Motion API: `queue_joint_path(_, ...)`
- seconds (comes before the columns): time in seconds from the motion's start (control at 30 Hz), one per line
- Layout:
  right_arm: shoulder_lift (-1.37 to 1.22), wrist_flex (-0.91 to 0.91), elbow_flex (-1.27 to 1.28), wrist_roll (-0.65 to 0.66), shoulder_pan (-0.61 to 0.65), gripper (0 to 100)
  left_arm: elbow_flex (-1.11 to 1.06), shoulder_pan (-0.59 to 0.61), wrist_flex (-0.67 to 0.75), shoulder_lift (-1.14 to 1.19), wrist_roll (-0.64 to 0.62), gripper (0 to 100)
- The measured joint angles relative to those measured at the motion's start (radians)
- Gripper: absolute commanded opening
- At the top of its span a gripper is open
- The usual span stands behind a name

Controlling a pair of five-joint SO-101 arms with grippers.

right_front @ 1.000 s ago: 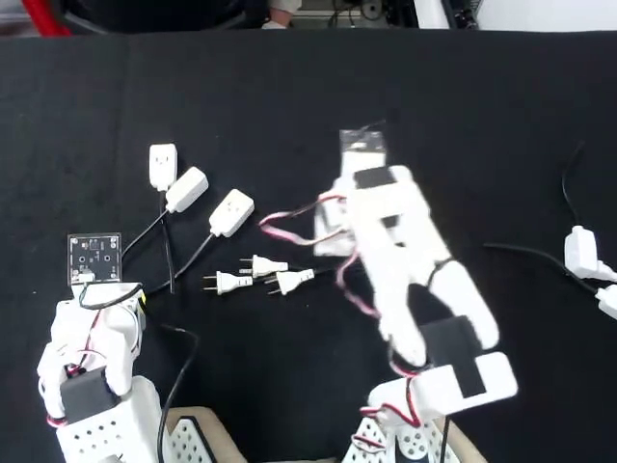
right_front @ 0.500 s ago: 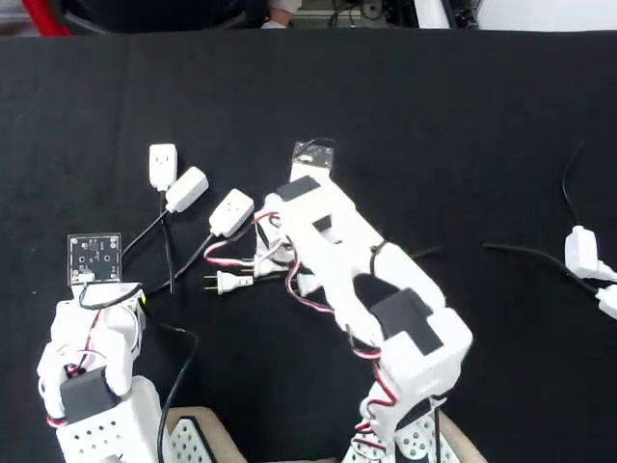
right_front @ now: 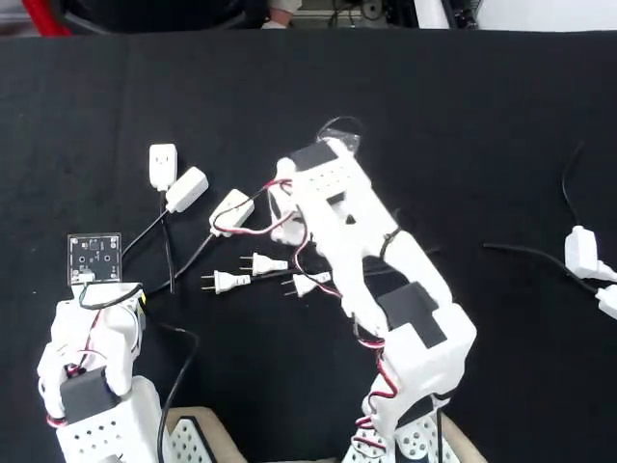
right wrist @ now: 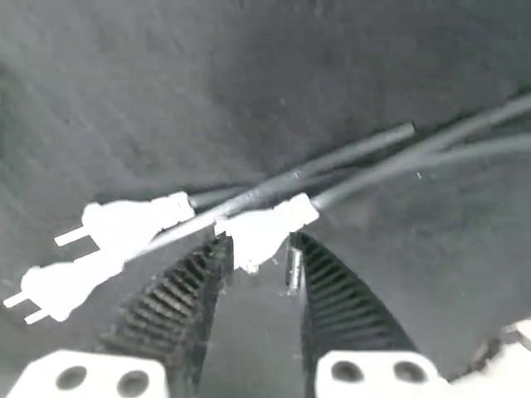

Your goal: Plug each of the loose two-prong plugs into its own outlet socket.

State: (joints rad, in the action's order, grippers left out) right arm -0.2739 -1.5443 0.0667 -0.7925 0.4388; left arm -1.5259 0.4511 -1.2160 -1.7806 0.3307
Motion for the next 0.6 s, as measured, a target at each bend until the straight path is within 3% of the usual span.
queue_joint_path(0.6, -0.341, -0.035, -0.161, -0.002, 0.006, 10.6, 0.0, 0.0, 0.0, 0.0, 0.0, 18)
